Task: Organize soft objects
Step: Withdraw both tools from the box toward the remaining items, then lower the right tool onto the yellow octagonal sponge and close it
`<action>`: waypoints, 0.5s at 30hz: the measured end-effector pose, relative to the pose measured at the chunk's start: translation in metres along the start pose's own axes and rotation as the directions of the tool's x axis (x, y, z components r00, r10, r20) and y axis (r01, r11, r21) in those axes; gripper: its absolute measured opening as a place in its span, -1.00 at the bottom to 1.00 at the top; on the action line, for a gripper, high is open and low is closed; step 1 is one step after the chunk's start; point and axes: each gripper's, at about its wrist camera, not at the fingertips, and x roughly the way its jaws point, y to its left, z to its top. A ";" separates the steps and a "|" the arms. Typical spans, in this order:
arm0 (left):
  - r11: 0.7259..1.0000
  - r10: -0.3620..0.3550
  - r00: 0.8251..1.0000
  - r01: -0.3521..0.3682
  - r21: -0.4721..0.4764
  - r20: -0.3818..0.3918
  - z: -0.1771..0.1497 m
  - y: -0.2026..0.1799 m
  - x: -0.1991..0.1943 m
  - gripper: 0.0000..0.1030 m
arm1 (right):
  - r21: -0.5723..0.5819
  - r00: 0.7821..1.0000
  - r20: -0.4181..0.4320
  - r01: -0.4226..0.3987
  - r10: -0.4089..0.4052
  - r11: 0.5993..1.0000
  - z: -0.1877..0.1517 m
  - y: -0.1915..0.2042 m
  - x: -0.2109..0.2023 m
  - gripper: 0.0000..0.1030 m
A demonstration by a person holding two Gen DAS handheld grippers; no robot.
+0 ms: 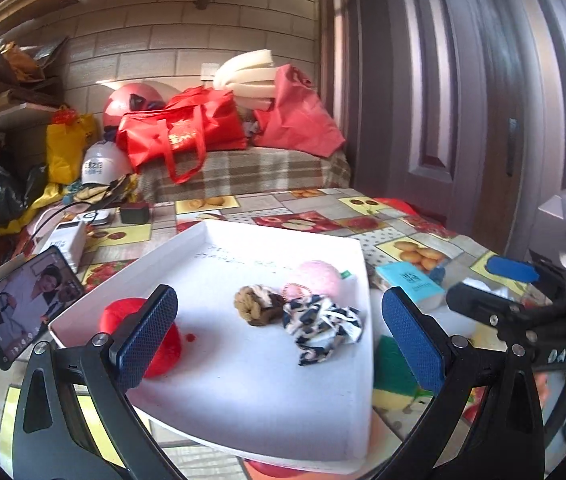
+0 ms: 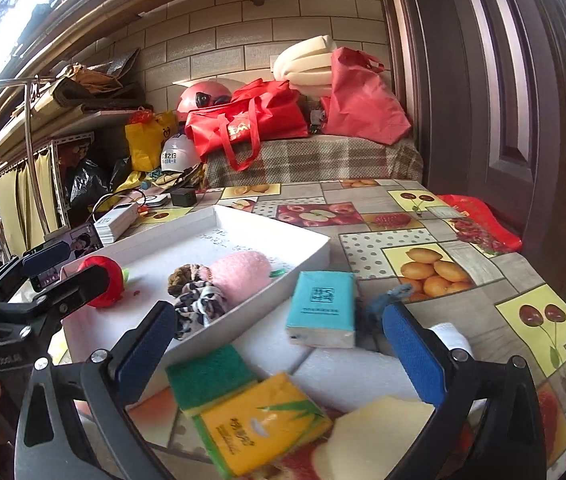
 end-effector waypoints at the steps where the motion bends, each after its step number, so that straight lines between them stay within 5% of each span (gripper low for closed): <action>1: 0.998 -0.048 0.999 0.048 0.028 -0.017 0.000 -0.012 0.000 0.99 | 0.011 1.000 -0.010 0.005 -0.005 1.000 -0.001 -0.013 -0.003 1.00; 7: 0.945 -0.280 0.943 0.304 0.123 -0.180 -0.005 -0.076 0.007 0.99 | -0.057 0.995 -0.058 -0.083 0.080 0.995 -0.007 -0.054 -0.026 0.74; 11: 0.902 -0.346 0.880 0.408 0.145 -0.325 -0.011 -0.101 0.025 0.99 | -0.135 0.977 -0.147 -0.176 0.156 0.975 -0.014 -0.049 -0.028 0.74; 15: 0.899 -0.340 0.847 0.421 0.125 -0.409 -0.015 -0.107 0.041 0.98 | -0.198 0.956 -0.237 -0.220 0.171 0.955 -0.021 -0.037 -0.019 0.74</action>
